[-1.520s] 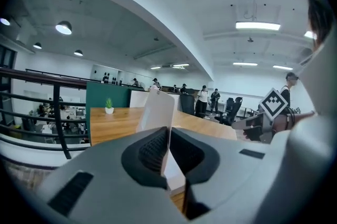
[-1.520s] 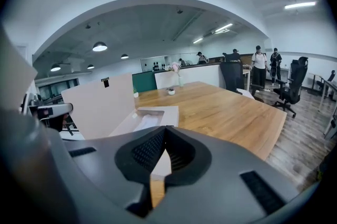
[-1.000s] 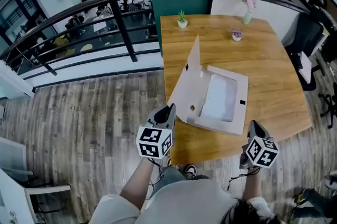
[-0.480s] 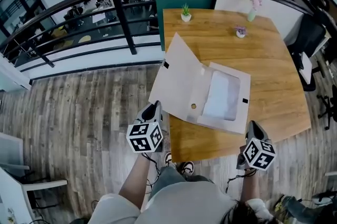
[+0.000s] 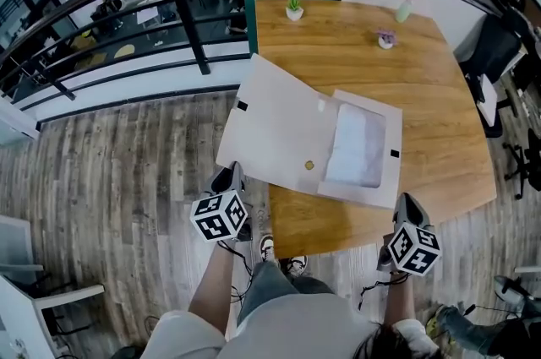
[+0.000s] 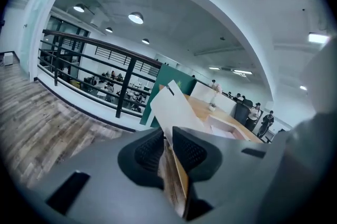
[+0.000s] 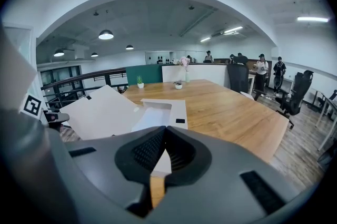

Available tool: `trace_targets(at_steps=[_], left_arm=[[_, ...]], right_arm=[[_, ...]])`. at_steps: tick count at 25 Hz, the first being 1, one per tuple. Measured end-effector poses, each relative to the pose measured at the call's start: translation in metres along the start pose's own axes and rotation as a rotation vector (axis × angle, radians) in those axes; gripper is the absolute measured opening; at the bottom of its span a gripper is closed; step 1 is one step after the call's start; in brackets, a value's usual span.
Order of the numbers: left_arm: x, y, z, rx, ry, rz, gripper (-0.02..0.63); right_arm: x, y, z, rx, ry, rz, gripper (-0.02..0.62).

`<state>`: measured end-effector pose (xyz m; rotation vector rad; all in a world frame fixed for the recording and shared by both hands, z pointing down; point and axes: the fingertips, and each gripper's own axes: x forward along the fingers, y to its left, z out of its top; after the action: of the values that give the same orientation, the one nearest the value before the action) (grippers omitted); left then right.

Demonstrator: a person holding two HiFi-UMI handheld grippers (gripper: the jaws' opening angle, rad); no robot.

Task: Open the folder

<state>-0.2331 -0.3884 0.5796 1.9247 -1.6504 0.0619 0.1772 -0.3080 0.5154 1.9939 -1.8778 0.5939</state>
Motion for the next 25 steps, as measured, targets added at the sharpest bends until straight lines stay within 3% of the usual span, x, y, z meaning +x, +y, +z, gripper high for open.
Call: trace_targets(at_steps=[14, 25], left_arm=[[0.017, 0.043, -0.054, -0.182, 0.088, 0.056, 0.075], [0.018, 0.047, -0.077, -0.245, 0.133, 0.064, 0.091]], right_arm=[[0.014, 0.014, -0.003, -0.046, 0.020, -0.016, 0.002], [0.020, 0.015, 0.001, -0.043, 0.023, -0.013, 0.002]])
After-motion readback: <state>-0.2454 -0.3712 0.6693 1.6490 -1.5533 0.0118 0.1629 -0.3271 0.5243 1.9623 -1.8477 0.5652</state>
